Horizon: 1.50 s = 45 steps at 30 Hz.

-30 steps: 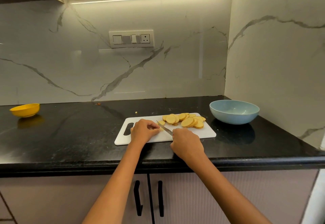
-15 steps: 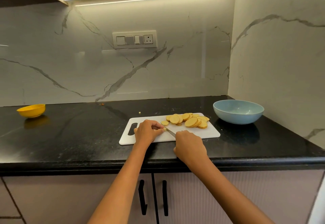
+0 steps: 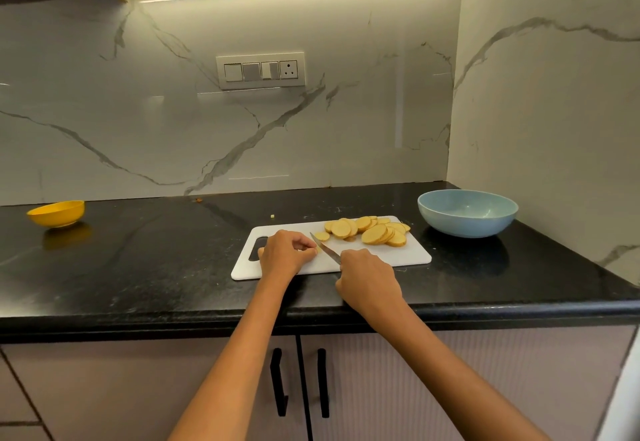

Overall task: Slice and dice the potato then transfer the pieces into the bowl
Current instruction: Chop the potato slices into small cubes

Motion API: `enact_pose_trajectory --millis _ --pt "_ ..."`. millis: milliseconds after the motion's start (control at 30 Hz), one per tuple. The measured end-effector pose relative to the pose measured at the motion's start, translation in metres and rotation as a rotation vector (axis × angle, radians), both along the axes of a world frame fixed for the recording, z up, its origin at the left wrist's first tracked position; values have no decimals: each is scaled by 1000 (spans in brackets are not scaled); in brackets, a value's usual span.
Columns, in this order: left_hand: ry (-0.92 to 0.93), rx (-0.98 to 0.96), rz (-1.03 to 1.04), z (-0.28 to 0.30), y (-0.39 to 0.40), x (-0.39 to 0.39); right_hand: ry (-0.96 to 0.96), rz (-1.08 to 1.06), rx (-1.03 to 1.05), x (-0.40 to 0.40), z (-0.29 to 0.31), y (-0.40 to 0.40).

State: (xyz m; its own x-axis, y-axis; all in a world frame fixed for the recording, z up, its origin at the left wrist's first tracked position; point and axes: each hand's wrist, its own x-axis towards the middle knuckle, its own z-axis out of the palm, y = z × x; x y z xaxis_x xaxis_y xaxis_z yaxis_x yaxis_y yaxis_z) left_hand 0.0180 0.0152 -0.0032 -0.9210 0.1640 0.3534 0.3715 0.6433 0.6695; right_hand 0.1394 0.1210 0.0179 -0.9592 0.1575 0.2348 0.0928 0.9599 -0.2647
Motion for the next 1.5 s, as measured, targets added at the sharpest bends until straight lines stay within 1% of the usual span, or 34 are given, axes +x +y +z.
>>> enact_pose_trajectory --millis 167,367,500,600,733,867,900,1000,1100,1167,1367,1500 --pt "9 8 -4 -1 1 -3 0 6 14 1 0 -1" --pt "5 -3 -5 -1 1 -1 23 14 147 -5 5 -12" --pt "48 -7 47 -1 1 2 18 40 175 -5 2 -13" --pt "49 17 52 -1 0 1 9 40 135 1 -1 -5" --pt "23 59 26 -3 -1 -2 25 13 14 0 -4 4" --pt "61 226 43 -2 -3 -4 60 -14 -105 -12 -4 8" --pt "78 241 70 -2 -5 -5 70 -15 -128 -15 -4 8" --pt "132 144 180 -1 -11 -5 74 -10 -167 -24 -3 6" --pt "73 -29 131 -4 -15 -15 63 -1 -180 -29 -2 7" --pt "21 -83 102 -5 -16 -21 52 7 -183 -31 -3 7" --pt "74 -45 145 -5 -16 -19 47 4 -187 -34 -4 7" --pt "68 47 84 -6 -15 -17 56 2 -162 -30 -3 3"
